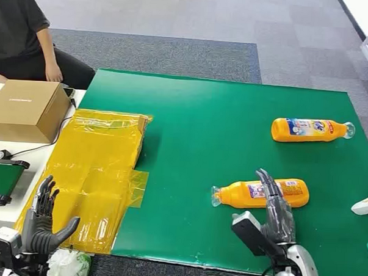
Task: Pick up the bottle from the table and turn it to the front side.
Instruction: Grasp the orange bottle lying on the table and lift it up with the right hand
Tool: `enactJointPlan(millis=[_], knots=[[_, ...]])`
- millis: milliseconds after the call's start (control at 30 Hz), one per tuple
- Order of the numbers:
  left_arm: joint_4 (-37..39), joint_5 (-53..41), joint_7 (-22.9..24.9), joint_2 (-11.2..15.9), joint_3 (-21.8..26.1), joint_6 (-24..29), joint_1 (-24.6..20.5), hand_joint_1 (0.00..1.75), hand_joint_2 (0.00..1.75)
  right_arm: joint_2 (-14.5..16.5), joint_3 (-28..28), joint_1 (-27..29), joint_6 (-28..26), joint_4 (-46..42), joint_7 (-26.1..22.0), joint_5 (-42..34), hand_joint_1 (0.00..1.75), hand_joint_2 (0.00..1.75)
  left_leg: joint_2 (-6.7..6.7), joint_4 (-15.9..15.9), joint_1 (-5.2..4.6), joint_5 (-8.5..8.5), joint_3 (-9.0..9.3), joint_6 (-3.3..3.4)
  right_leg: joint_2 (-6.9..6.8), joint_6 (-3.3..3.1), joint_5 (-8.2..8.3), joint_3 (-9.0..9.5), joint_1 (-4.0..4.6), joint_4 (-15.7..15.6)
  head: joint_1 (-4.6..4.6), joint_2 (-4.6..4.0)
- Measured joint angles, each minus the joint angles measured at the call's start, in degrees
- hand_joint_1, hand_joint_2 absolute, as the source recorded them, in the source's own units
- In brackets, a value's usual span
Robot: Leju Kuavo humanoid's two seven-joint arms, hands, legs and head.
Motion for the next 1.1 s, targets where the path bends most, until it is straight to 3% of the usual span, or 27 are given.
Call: enactJointPlan(millis=[333, 533, 667, 867, 1000, 1100], knots=[[4.5, 4.4, 0.0, 5.4, -7.0, 4.2, -3.2, 0.0, 1.75, -8.5, 0.4, -17.4, 4.2, 24.9, 5.8, 9.5, 0.0, 1.75, -0.01, 0.0, -0.01, 0.25, -0.14, 0.06, 0.01, 0.09, 0.29, -0.07, 0.0, 0.0, 0.0, 0.01], [6.0, 5.9, 0.0, 7.7, -10.9, 5.6, -4.4, 0.0, 1.75, -13.1, 3.9, -28.9, 7.9, 42.2, 7.5, 15.6, 0.03, 1.75, -0.02, 0.1, 0.02, 0.31, -0.07, 0.1, -0.01, 0.09, 0.32, -0.28, 0.0, 0.0, 0.0, 0.0], [6.5, 6.6, 0.0, 8.7, -13.0, 6.2, -4.8, 0.0, 1.75, -16.8, 5.8, -33.6, 10.6, 50.1, 4.9, 15.7, 1.71, 1.75, -0.04, 0.1, 0.06, 0.26, 0.09, 0.2, -0.04, 0.15, 0.29, -0.12, 0.03, -0.2, 0.0, 0.0], [6.8, 7.7, 0.0, 9.9, -15.2, 7.5, -4.9, 0.0, 1.75, -23.1, 7.2, -33.0, 13.1, 51.1, -2.6, 9.4, 1.75, 1.75, -0.09, 0.2, 0.13, 0.18, 0.35, 0.38, -0.09, 0.3, 0.35, 0.36, 0.15, -0.4, 0.0, 0.0], [6.8, 8.2, 0.0, 10.4, -15.9, 7.7, -4.7, 0.0, 1.75, -27.3, 7.6, -26.6, 15.4, 42.0, -5.3, -0.5, 1.75, 1.75, -0.17, 0.2, 0.18, 0.14, 0.36, 0.49, -0.14, 0.42, 0.4, 0.58, 0.21, -0.6, 0.03, 0.0], [6.8, 8.2, 0.0, 10.6, -16.2, 7.6, -4.7, 0.0, 1.75, -29.1, 7.7, -20.2, 14.1, 33.1, -6.1, -7.0, 1.75, 1.75, -0.18, 0.2, 0.18, 0.12, 0.26, 0.5, -0.12, 0.48, 0.46, 0.73, 0.22, -0.6, 0.03, 0.0]])
